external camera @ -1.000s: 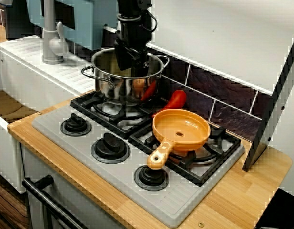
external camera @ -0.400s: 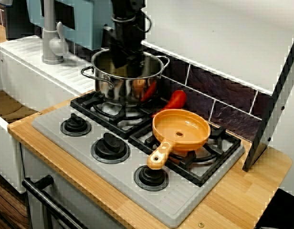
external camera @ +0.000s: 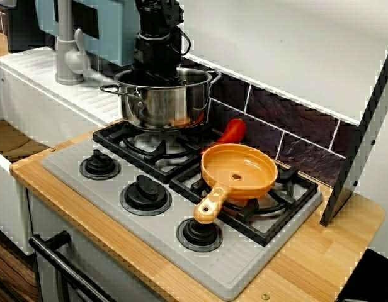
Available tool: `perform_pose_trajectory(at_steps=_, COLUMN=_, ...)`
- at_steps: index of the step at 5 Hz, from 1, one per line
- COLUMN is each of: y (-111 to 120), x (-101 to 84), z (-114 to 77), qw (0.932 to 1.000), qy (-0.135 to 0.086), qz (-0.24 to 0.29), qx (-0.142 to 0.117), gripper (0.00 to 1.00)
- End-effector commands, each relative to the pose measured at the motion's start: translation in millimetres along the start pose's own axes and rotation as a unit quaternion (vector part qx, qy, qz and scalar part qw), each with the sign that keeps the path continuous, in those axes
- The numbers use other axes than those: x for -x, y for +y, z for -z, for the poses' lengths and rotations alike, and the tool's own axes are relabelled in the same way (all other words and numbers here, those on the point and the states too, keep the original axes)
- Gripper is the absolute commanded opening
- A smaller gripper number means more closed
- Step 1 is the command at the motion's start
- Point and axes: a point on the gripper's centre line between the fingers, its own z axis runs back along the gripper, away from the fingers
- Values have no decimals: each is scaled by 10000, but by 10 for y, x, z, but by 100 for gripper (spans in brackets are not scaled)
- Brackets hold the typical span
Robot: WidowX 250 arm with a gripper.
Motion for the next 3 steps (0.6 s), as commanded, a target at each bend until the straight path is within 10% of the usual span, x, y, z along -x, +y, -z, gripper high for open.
perform_pose_trajectory(at_steps=1, y=14, x=20, z=-136, qw=9997, qy=-131, qz=-163, qx=-151, gripper=0)
perform_pose_trajectory(at_steps=3, y=47, x=-13, z=-278, qw=9997, qy=-122, qz=-225, qx=-20, gripper=0)
